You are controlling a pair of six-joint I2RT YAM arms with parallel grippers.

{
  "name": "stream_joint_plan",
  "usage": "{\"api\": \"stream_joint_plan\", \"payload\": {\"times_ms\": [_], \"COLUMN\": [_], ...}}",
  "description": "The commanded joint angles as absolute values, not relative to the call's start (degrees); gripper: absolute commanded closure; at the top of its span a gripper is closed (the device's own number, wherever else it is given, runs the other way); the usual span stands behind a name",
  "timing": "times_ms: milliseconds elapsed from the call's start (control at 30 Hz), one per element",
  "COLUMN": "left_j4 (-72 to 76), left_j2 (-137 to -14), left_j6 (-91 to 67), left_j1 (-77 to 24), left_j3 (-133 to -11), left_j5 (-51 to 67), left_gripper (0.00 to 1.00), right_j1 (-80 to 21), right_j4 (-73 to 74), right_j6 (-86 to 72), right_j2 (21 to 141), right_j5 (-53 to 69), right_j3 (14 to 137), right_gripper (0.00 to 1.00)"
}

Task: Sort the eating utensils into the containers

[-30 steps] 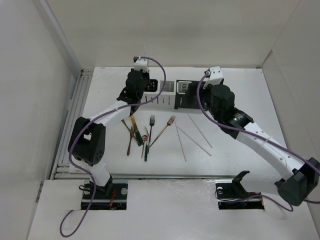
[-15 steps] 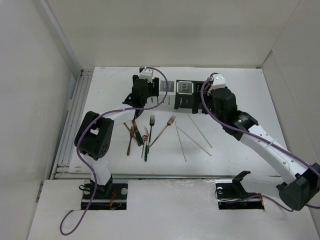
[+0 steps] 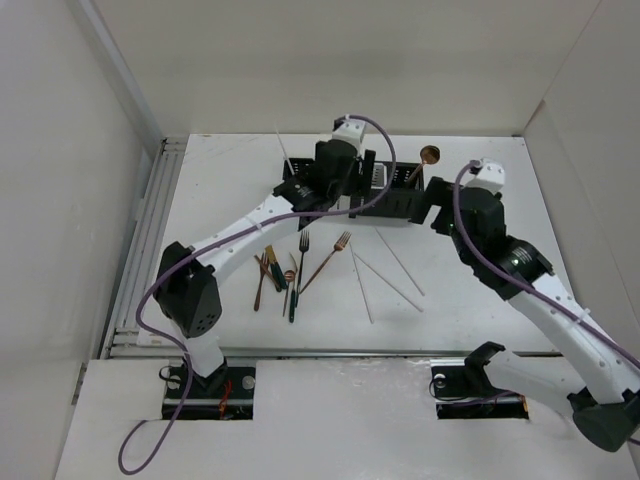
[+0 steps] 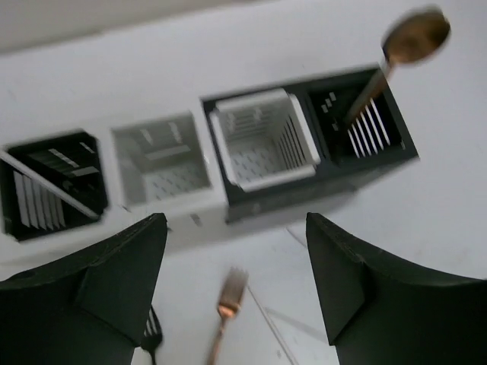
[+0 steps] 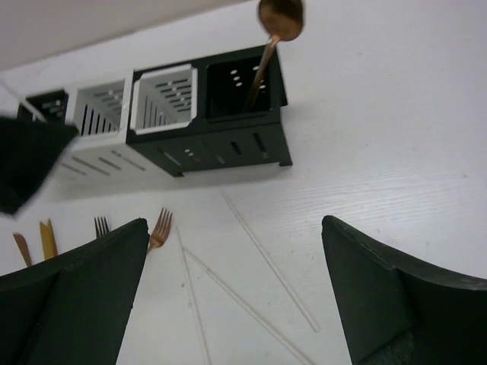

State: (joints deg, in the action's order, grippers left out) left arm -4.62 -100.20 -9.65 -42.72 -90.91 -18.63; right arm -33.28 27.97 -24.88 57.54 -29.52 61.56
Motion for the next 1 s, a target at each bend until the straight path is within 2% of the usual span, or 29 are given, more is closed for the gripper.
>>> {"api": "stream_joint_plan", "payload": {"times_ms": [0,133,267,567,633,733,900,967], "left_j4": [-18.4,-25.4,-39.5,-37.3,-37.3,-36.7,-36.7,-35.3], "left_j2": [-98.6,-104.4,-113.5,-113.5,-114.8,-117.8,-124.1,-124.1], "left_j6": [-18.3,-23.1,-31.0,-34.7,-35.2,-34.3,-35.1,-35.9], "left_j1": [-46.0,-48.9,-50.4,-56.2,-56.2,-56.2,-55.6,-55.1], "left_j3": [-88.7,-89.8,-94.5,-86.3,-85.8,-86.5,-87.6,-84.9], "left_j5": [-9.8,-9.0,-10.6,-4.1,-2.7,1.5,2.0,2.0], "left_gripper": [0.29,0.31,0.31,0.31,0.36,0.38,0.62,0.75], "right_j1": [-32.9,-32.9,-32.9,-33.9,-33.9,-33.9,-33.9,-33.9], "right_j4": [32.3,36.7,42.0,41.5,42.0,42.0,42.6,43.3], "right_j6": [-32.6,-35.2,-40.9,-42.9,-43.4,-42.8,-41.0,-40.3], "right_j2": [53.2,52.1,52.6,49.6,49.0,47.4,45.4,44.8], "right_j5": [-41.1,-43.9,-45.1,-45.0,-45.0,-45.0,-46.2,-47.7], "right_j3": [63.1,63.1,63.9,56.4,56.4,55.9,55.9,55.9], "right_gripper": [0.0,0.0,0.02,0.02,0.02,0.02,0.02,0.02]}}
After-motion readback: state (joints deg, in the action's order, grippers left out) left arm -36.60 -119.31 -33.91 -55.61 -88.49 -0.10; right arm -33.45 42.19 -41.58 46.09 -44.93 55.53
